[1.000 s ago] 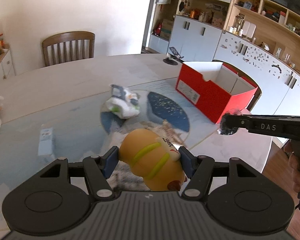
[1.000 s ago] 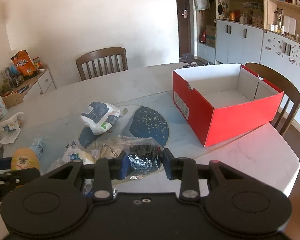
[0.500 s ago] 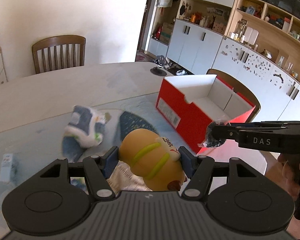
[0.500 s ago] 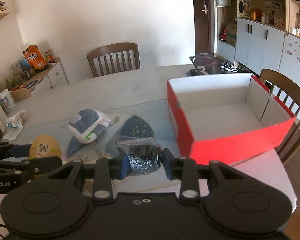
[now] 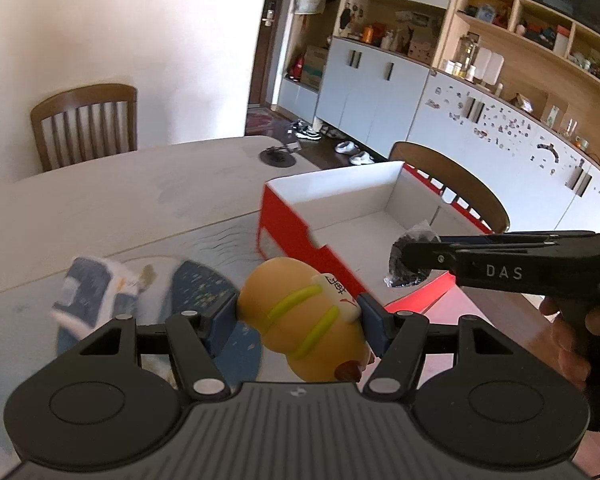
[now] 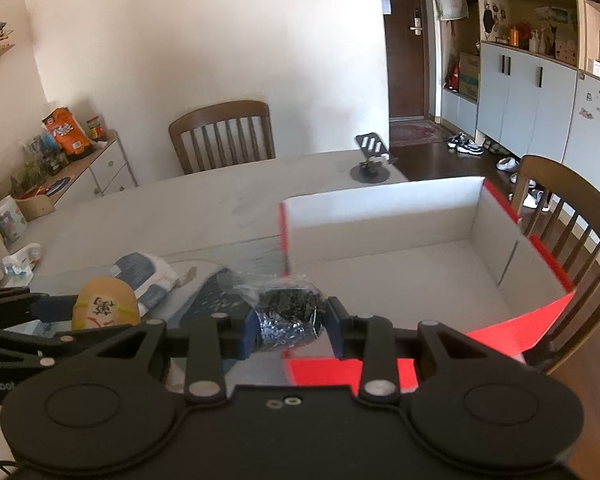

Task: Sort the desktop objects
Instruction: 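Lift and carry both held items over the red shoebox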

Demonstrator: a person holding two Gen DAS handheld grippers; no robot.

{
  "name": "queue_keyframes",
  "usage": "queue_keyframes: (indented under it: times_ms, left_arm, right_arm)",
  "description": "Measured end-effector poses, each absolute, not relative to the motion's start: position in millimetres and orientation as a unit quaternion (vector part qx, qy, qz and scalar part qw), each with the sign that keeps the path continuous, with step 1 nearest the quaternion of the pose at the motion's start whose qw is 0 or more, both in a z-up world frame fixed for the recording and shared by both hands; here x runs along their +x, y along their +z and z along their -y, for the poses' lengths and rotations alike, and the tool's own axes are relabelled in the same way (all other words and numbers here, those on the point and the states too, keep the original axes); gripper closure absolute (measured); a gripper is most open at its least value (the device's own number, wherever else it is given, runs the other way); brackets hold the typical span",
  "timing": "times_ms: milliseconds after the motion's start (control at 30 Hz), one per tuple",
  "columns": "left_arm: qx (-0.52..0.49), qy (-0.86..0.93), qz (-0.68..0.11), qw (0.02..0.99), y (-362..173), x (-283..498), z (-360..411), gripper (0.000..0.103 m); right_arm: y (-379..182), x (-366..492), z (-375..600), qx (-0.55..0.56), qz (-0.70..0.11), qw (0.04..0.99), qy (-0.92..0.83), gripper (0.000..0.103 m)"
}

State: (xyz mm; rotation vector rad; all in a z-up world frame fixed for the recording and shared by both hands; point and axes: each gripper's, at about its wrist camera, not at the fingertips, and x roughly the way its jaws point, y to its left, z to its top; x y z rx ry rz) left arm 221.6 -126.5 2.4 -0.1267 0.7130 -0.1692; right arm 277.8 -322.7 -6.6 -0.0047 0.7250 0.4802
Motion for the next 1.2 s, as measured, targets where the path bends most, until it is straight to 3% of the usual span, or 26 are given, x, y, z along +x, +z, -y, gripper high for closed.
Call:
queue_keyframes:
  times_ms: [500,1200]
  left_arm:
    - [-0.013,-0.135,-0.362,0.922,1,298,191,0.039]
    - [0.077,-0.188,-0.46,0.864,-61,401,259,0.039]
  right_arm:
    - [-21,355,376,-0.005,-0.366,0.908,0.203,0.069]
    - [-82,432,403,-0.039,-0.443,0.876,0.189,0.069]
